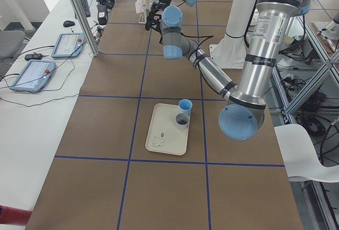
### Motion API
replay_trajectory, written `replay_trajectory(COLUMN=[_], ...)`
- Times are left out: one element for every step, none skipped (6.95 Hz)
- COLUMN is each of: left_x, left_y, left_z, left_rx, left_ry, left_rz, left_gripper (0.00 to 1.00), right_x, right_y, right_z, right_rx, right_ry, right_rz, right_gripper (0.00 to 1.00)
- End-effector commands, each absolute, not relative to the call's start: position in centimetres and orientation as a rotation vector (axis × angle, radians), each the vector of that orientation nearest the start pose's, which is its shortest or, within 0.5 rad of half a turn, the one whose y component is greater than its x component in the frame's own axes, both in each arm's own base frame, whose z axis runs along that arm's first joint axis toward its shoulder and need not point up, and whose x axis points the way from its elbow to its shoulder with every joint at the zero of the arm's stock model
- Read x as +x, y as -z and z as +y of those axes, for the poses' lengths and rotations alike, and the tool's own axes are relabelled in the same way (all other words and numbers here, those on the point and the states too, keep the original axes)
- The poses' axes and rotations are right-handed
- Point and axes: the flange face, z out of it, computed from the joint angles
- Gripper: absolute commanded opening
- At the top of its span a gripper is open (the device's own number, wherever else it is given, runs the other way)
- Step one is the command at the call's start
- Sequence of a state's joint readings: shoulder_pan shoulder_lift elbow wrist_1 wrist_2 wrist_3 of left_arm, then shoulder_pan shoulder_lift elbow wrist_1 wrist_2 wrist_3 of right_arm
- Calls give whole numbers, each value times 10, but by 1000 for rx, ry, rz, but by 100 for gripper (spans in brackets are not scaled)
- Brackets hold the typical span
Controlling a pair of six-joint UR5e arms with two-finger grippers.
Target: Transfer IKEA cup to right arm and place on rack
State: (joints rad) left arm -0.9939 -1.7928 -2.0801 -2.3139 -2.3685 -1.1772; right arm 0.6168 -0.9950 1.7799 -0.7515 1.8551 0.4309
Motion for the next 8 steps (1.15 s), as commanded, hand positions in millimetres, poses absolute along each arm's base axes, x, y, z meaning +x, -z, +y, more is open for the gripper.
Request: replay_trajectory(left_x=[204, 216, 228, 237, 249, 254, 260, 262], left_y=[-219, -207, -196, -196, -190, -180, -174, -174], left_z=[-423, -421, -418, -415, -410, -410, -408, -406], left_rx=[374, 334, 317, 317, 316, 304, 291, 287], left_ry=[-100, -87, -93, -93, -100, -91, -92, -95], left_rz=[1461, 1489, 1508, 1509, 1518, 1535, 1547, 1547], left_gripper=[0, 0, 0, 0, 0, 0, 0, 0], right_x=[-467, -469, -475, -474, -473, -475, -482, -498], right_y=[-152, -151, -151, -149, -151, -158, -166, -168], right_z=[-406, -402, -399, -396, -391, -387, -377, -362], right_rx=[1030, 1054, 1173, 1216, 1258, 1284, 1318, 1350], right_ry=[670, 705, 845, 870, 849, 816, 808, 792], right_rz=[-1261, -1256, -1176, -1171, -1207, -1233, -1262, -1293], right_gripper=[99, 99, 99, 98, 98, 98, 98, 98])
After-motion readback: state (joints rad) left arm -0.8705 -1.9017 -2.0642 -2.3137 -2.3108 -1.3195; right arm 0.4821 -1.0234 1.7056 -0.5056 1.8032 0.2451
